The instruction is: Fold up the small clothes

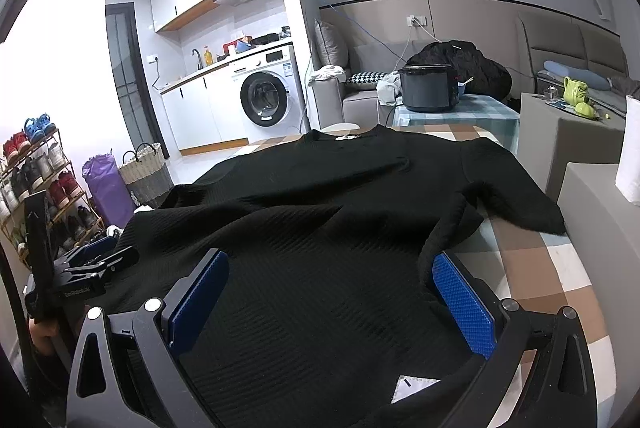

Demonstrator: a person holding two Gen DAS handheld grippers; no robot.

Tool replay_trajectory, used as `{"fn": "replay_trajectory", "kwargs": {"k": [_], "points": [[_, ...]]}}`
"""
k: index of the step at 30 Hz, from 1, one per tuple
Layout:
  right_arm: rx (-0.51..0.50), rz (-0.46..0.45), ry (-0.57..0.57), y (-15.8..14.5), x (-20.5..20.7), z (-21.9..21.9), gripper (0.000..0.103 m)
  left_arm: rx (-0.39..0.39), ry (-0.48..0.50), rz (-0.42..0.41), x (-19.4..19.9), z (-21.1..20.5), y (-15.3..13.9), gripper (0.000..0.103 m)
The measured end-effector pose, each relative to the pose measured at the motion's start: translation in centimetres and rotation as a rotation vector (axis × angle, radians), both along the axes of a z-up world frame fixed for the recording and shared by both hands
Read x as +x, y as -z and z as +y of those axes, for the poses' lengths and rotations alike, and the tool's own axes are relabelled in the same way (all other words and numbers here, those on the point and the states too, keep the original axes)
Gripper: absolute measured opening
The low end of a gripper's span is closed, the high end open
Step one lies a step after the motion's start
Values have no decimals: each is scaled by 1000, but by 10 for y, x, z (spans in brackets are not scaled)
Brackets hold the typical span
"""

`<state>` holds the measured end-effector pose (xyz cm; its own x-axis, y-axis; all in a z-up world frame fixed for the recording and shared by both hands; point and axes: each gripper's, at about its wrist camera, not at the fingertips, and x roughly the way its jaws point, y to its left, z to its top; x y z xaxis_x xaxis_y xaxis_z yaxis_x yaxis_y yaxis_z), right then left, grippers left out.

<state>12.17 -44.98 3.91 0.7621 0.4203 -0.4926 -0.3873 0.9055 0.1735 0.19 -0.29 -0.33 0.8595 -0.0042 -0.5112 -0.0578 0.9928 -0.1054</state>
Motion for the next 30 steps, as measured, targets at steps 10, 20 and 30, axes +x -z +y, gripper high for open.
{"fn": "replay_trajectory", "kwargs": {"k": [10, 20, 30], "points": [[-3, -1, 0, 1, 1, 1, 103, 2, 0, 0, 0, -1, 0, 102], [0, 0, 8, 2, 1, 0, 103, 1, -1, 1, 0, 0, 0, 102], [3, -2, 8, 2, 0, -1, 103, 2, 0, 1, 0, -1, 0, 102]]}}
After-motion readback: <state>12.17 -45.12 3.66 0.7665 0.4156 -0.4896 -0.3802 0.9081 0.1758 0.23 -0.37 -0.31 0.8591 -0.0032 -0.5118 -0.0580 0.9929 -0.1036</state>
